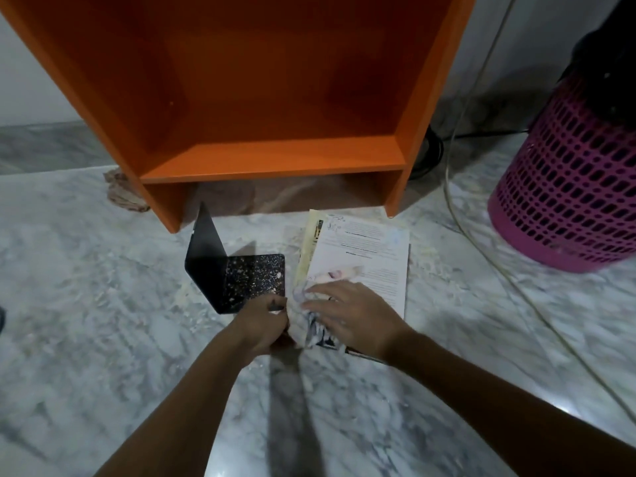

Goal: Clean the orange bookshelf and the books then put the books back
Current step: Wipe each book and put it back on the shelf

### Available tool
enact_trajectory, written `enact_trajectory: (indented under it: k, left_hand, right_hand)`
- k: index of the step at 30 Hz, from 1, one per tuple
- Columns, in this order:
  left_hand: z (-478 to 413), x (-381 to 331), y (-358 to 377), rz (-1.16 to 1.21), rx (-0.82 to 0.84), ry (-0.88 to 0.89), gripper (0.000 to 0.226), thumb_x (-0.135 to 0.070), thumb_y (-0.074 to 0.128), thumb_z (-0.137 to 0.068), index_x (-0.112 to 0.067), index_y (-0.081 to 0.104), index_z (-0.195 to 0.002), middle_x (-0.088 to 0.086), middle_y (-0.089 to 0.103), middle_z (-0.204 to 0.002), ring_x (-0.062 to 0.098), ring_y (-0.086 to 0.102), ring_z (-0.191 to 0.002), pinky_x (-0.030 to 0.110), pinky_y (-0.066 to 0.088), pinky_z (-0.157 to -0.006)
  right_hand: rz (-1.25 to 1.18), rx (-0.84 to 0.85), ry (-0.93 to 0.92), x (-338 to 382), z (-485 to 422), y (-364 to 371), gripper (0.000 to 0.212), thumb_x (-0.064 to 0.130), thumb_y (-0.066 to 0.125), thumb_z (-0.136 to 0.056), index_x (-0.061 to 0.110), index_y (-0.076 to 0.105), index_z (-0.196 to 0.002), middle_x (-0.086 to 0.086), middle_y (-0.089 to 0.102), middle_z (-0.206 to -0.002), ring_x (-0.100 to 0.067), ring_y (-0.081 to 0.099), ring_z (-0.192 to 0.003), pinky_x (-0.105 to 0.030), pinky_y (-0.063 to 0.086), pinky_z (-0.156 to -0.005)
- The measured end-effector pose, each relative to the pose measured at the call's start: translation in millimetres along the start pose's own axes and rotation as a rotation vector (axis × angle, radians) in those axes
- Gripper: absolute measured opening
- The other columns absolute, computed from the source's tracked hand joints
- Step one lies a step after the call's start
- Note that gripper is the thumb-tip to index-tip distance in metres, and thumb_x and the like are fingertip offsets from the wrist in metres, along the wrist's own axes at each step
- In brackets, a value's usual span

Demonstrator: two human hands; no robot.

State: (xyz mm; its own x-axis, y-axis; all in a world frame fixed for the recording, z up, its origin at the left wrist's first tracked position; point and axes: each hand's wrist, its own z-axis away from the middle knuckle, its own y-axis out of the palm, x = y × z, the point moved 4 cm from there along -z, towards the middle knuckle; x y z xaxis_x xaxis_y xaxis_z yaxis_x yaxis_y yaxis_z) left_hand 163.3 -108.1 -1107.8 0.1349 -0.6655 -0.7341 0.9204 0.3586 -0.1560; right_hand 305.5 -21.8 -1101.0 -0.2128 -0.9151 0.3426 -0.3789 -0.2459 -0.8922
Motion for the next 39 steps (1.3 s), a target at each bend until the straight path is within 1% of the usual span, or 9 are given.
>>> enact_trajectory:
  k: [5, 9, 14, 16, 19, 23, 25, 32, 39]
  left_hand:
    - [-4.7, 4.0, -2.7, 0.011, 0.017, -0.04, 0.017, -0.009, 0.066, -0.092, -0.009, 0.049, -0.09, 0.011, 0.07, -0.071, 0.026, 0.068, -0.05, 0.032, 0.054, -0.057]
    - [-8.4, 6.4, -3.3, 0.044, 0.003, -0.059, 0.023, -0.008, 0.067, -0.09, -0.01, 0.044, -0.086, 0.013, 0.07, -0.067, 0.029, 0.069, -0.051, 0.034, 0.053, -0.057]
    - [-10.0, 7.1, -3.9, 0.053, 0.009, -0.073, 0.022, -0.007, 0.067, -0.09, -0.007, 0.045, -0.087, 0.022, 0.071, -0.078, 0.03, 0.069, -0.053, 0.031, 0.056, -0.049]
    - [-11.1, 7.2, -4.0, 0.053, -0.001, -0.072, 0.022, -0.006, 0.066, -0.091, -0.007, 0.045, -0.085, 0.025, 0.069, -0.082, 0.027, 0.068, -0.048, 0.026, 0.052, -0.043]
    - [-11.8, 8.5, -3.7, 0.046, -0.01, -0.06, 0.023, -0.008, 0.067, -0.09, -0.007, 0.045, -0.084, 0.025, 0.069, -0.083, 0.027, 0.068, -0.05, 0.024, 0.05, -0.041]
    - [-10.0, 8.1, -4.1, 0.013, -0.009, -0.042, 0.022, -0.011, 0.069, -0.089, -0.007, 0.048, -0.084, 0.021, 0.07, -0.081, 0.025, 0.068, -0.051, 0.034, 0.055, -0.058]
    - [-10.1, 6.5, -5.7, 0.018, 0.003, -0.048, 0.021, -0.01, 0.07, -0.089, -0.007, 0.049, -0.083, 0.022, 0.071, -0.081, 0.026, 0.067, -0.051, 0.044, 0.055, -0.071]
    - [-11.6, 5.7, -2.4, 0.045, 0.027, -0.088, 0.017, -0.005, 0.065, -0.091, -0.007, 0.054, -0.078, 0.012, 0.065, -0.067, 0.019, 0.064, -0.044, 0.024, 0.053, -0.044]
    - [-9.4, 1.6, -3.0, -0.038, 0.026, -0.088, 0.009, -0.008, 0.067, -0.09, -0.001, 0.064, -0.085, 0.011, 0.071, -0.071, 0.02, 0.067, -0.05, 0.028, 0.057, -0.06]
  right_hand:
    - [0.239, -0.08, 0.288, -79.3, -37.4, -33.6, 0.035, 0.024, 0.039, -0.102, 0.019, 0.063, -0.127, -0.005, 0.057, -0.134, -0.022, 0.058, -0.114, -0.032, 0.047, -0.094]
    - [0.291, -0.297, 0.74, -134.5, -40.8, -73.8, 0.025, 0.021, 0.046, -0.1, 0.023, 0.066, -0.115, -0.007, 0.063, -0.114, -0.02, 0.065, -0.088, -0.023, 0.046, -0.071]
    - [0.103, -0.13, 0.281, -50.0, -65.1, -37.2, 0.021, 0.024, 0.053, -0.099, 0.026, 0.066, -0.116, 0.008, 0.063, -0.11, 0.001, 0.062, -0.085, -0.021, 0.054, -0.062]
    - [0.185, -0.075, 0.111, -32.4, -67.7, -13.9, 0.025, 0.02, 0.063, -0.092, 0.03, 0.067, -0.114, 0.004, 0.063, -0.121, -0.017, 0.063, -0.097, -0.036, 0.057, -0.063]
    - [0.182, -0.169, 0.444, -87.5, -60.9, -18.7, 0.029, 0.013, 0.053, -0.095, 0.024, 0.063, -0.12, -0.01, 0.057, -0.128, -0.033, 0.058, -0.106, -0.049, 0.055, -0.079]
    - [0.179, -0.491, 0.953, -150.4, -10.8, -63.3, 0.029, 0.027, 0.046, -0.098, 0.026, 0.061, -0.122, -0.006, 0.056, -0.124, -0.025, 0.059, -0.108, -0.029, 0.043, -0.086]
    - [0.155, -0.537, 0.954, -137.8, 3.5, -69.5, 0.032, 0.028, 0.048, -0.098, 0.023, 0.06, -0.127, -0.004, 0.055, -0.128, -0.022, 0.057, -0.111, -0.03, 0.045, -0.09]
    - [0.138, -0.288, 0.212, 4.5, 42.3, -14.1, 0.022, 0.018, 0.063, -0.092, 0.018, 0.071, -0.112, -0.005, 0.067, -0.119, -0.023, 0.061, -0.102, -0.031, 0.054, -0.08]
    - [-0.043, -0.553, 0.879, -73.1, 75.0, -51.8, 0.031, 0.012, 0.066, -0.091, 0.0, 0.064, -0.12, -0.016, 0.063, -0.113, -0.018, 0.059, -0.093, 0.001, 0.035, -0.075]
